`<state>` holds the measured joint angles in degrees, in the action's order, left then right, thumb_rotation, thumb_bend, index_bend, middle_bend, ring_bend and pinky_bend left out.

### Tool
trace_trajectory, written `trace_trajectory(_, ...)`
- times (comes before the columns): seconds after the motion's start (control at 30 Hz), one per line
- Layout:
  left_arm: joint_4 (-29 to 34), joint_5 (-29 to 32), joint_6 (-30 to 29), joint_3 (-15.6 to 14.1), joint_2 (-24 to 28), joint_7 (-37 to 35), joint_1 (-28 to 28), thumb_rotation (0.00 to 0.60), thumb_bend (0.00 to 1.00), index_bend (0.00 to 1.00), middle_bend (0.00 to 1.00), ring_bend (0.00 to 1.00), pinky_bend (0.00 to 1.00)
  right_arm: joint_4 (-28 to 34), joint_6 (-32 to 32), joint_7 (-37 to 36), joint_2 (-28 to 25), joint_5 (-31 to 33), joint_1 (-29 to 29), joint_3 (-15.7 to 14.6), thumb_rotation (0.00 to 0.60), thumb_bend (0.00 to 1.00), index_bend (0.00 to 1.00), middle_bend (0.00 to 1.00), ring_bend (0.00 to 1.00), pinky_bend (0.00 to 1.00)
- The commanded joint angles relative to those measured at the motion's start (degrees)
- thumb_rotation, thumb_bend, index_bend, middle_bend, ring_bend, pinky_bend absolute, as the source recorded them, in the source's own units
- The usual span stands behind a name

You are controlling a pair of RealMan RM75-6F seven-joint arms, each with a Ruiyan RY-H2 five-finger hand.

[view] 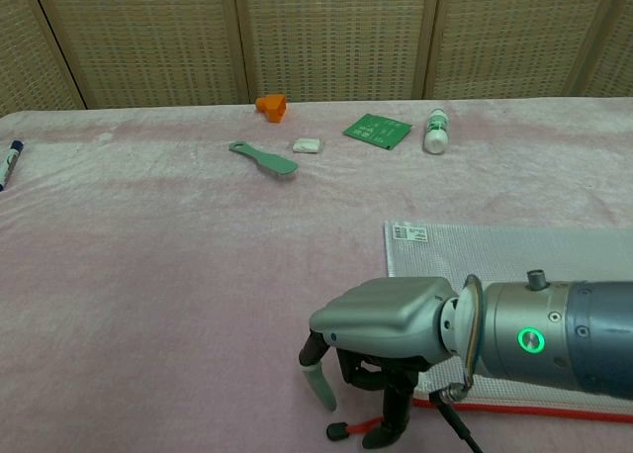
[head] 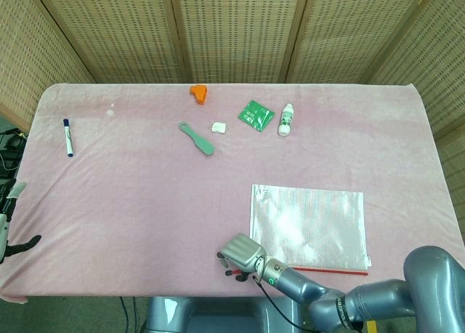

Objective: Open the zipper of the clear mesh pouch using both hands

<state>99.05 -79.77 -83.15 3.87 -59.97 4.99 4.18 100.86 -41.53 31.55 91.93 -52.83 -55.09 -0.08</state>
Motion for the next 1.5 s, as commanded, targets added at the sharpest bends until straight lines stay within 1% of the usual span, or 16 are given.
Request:
trace_trajectory(0.03,0.0,0.0,0.1,0.0,0.0,-0.1,0.0,0.600,0.00,0.00,0.00,0.00,0.00,-0.2,-0.2,0.1,0.2,0.2,-0.3,-0.4,0.600,0.39,0.53,0.97,0.94,1.00)
trace_trajectory(0.23,-0.1,-0.1,0.1,-0.1,0.2,-0.4,0.1,0.600,0.00,0.00,0.00,0.00,0.00,-0.7,-0.7,-0.1,0.5,0.5,-0.4,-1.1,0.600,0.40,0.56,0.97,0.94,1.00)
trace_trajectory(0.63,-0.1,-0.1,0.2,-0.2,0.2,-0.7,0.2,0.600,0.00,0.00,0.00,0.00,0.00,-2.1,-1.1,-1.3,0.5,-0.3,-0.2,-2.5,0.600,0.44,0.57,0.97,0.94,1.00)
trace_trajectory(0.83,-0.2,0.0,0.3,-0.2,0.2,-0.7,0.3,0.600,0.00,0.00,0.00,0.00,0.00,-2.7,-1.1,-2.0,0.8,-0.8,-0.2,-2.7,0.600,0.50,0.58,0.97,0.94,1.00)
trace_trajectory(1.1,-0.1,-0.1,0.3,-0.3,0.1,-0.5,0.3,0.600,0.00,0.00,0.00,0.00,0.00,-3.1,-1.0,-2.8,0.8,-1.7,-0.1,-3.1,0.600,0.54,0.61,0.97,0.94,1.00)
trace_trajectory(1.27,-0.1,-0.1,0.3,-0.3,0.1,-0.4,0.3,0.600,0.00,0.00,0.00,0.00,0.00,-3.3,-0.9,-3.2,0.9,-2.0,0.1,-3.3,0.600,0.55,0.62,0.97,0.94,1.00)
trace_trajectory(1.37,-0.1,-0.1,0.4,-0.3,0.1,-0.4,0.4,0.600,0.00,0.00,0.00,0.00,0.00,-3.4,-0.8,-3.4,0.9,-2.4,0.1,-3.4,0.600,0.58,0.63,0.97,0.94,1.00)
trace_trajectory(1.43,-0.1,-0.1,0.3,-0.3,0.1,-0.4,0.4,0.600,0.00,0.00,0.00,0.00,0.00,-3.4,-0.8,-3.6,0.9,-2.6,0.2,-3.4,0.600,0.61,0.65,0.98,0.94,1.00)
trace_trajectory(1.5,0.0,-0.2,0.2,-0.3,0.1,-0.4,0.3,0.600,0.00,0.00,0.00,0.00,0.00,-3.5,-1.0,-4.0,1.1,-3.2,0.4,-3.3,0.600,0.61,0.69,0.98,0.94,1.00)
